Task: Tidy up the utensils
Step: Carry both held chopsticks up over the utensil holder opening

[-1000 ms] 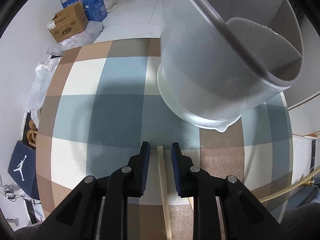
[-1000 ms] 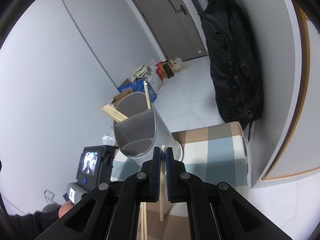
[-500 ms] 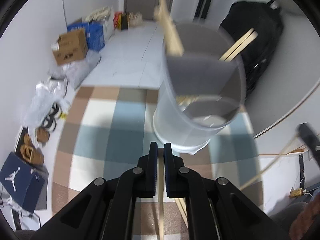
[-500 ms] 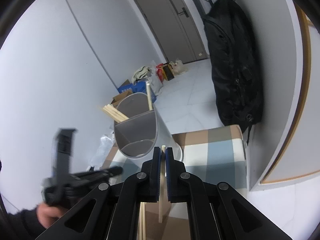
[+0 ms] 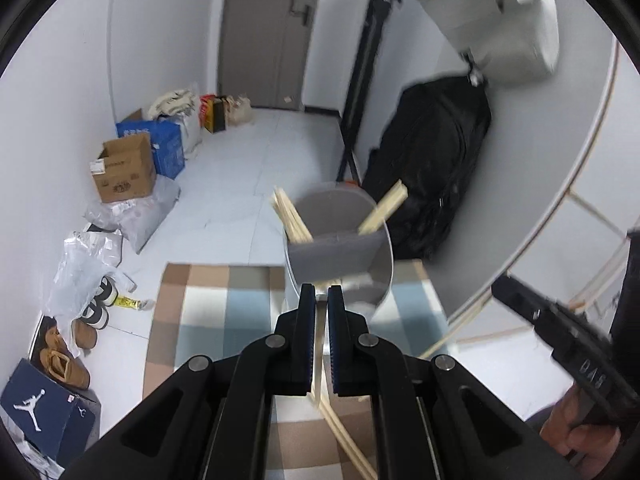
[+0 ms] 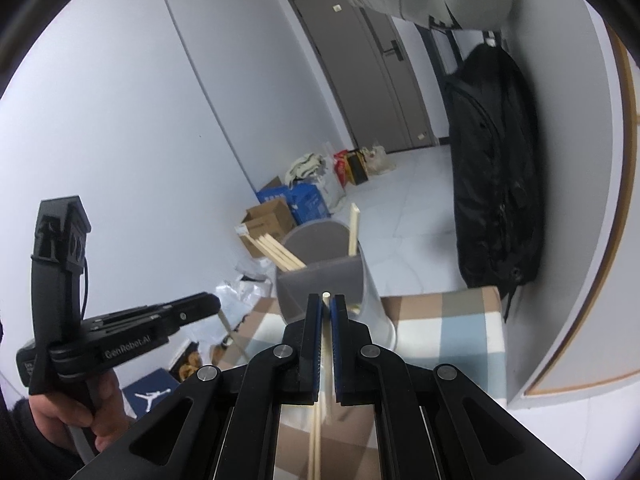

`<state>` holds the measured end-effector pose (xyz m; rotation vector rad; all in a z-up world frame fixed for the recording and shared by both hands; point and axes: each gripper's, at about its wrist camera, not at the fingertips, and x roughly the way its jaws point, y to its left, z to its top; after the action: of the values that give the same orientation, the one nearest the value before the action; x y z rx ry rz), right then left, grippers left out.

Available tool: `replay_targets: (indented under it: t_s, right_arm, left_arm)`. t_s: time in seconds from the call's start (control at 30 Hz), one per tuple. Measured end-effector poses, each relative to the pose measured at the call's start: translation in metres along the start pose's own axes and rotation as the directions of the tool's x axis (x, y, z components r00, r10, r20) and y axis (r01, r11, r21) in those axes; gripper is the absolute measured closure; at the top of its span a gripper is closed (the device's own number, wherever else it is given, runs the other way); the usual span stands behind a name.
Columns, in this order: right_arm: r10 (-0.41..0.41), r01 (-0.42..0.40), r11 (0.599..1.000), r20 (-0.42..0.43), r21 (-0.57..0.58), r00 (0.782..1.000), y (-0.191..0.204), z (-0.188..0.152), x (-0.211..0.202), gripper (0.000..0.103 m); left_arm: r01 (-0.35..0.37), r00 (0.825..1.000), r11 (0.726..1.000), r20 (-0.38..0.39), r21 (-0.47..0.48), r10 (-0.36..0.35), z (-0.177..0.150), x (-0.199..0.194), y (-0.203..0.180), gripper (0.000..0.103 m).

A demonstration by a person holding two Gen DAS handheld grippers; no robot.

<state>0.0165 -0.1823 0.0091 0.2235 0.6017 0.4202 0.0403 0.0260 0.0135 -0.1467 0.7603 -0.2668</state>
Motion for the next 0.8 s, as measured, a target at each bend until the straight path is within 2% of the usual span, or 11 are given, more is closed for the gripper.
replay_targets:
  t_s: [0.2, 0.37, 0.57, 0.8]
  right_arm:
    - [0.019, -0.018, 0.999, 0.043, -0.032, 0.999, 0.017, 0.030, -0.008, 0.099]
    - [0.030, -0.025, 0.998, 0.085, -0.059, 0.996, 0.028, 0.063, -0.011, 0.099]
    - [0.044, -0.036, 0.997, 0.129, -0.062, 0.991, 0.032, 0.106, -0.009, 0.099]
    - [0.017, 0.002, 0.992, 0.156, -0.124, 0.988, 0.044, 0.144, 0.009, 0.099]
  left_arm:
    - [0.033, 0.996, 0.999, 0.081, -0.012, -0.032, 0.028, -0.022, 0.000, 0.101]
    - [0.078, 0.991, 0.997, 0.113, -0.012, -0.076, 0.051, -0.034, 0.000, 0.101]
    - [0.116, 0.977, 0.993, 0.179, 0.035, -0.120, 0.082, -0.052, -0.002, 0.101]
    - [0.095, 0.967, 0.992, 0.229, 0.086, -0.112, 0.109, -0.049, -0.003, 0.101]
